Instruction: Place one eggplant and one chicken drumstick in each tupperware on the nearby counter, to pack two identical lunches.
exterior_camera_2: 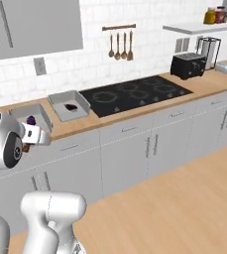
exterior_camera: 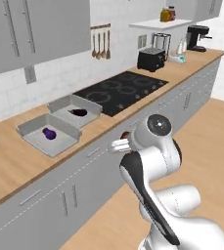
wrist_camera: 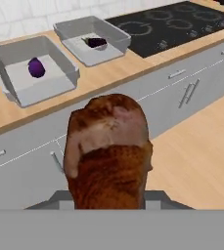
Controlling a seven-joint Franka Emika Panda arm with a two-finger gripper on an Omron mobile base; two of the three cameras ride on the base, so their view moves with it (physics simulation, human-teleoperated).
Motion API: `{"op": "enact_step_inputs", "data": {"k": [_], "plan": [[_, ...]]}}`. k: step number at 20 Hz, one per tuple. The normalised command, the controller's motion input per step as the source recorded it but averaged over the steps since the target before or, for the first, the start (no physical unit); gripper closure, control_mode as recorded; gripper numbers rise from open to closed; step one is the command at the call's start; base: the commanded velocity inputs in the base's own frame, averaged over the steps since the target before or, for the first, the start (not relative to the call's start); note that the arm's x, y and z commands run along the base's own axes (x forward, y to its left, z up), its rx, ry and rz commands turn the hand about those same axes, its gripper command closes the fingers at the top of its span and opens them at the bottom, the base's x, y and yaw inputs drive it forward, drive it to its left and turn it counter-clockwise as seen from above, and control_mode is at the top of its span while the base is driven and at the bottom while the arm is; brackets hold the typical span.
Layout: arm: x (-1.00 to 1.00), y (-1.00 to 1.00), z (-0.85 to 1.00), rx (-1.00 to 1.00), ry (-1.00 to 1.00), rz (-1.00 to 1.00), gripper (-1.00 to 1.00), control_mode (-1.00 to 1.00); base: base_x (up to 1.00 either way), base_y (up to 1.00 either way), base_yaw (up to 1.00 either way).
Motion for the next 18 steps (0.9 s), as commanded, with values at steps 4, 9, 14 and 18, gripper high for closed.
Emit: {"op": "enact_step_inputs", "data": {"k": [4, 9, 14, 18], "plan": [[0.00, 0.00, 0.00, 0.00, 0.00, 0.00, 1.00, 1.00, 1.00, -0.57, 0.15], [0.00, 0.00, 0.00, 0.00, 0.00, 0.00, 1.00, 1.00, 1.00, -0.06, 0.48], [0.00, 0.00, 0.00, 0.00, 0.00, 0.00, 1.00, 1.00, 1.00, -0.18, 0.41], [0.00, 0.00, 0.00, 0.00, 0.00, 0.00, 1.00, 1.00, 1.00, -0.72, 0.22]]}}
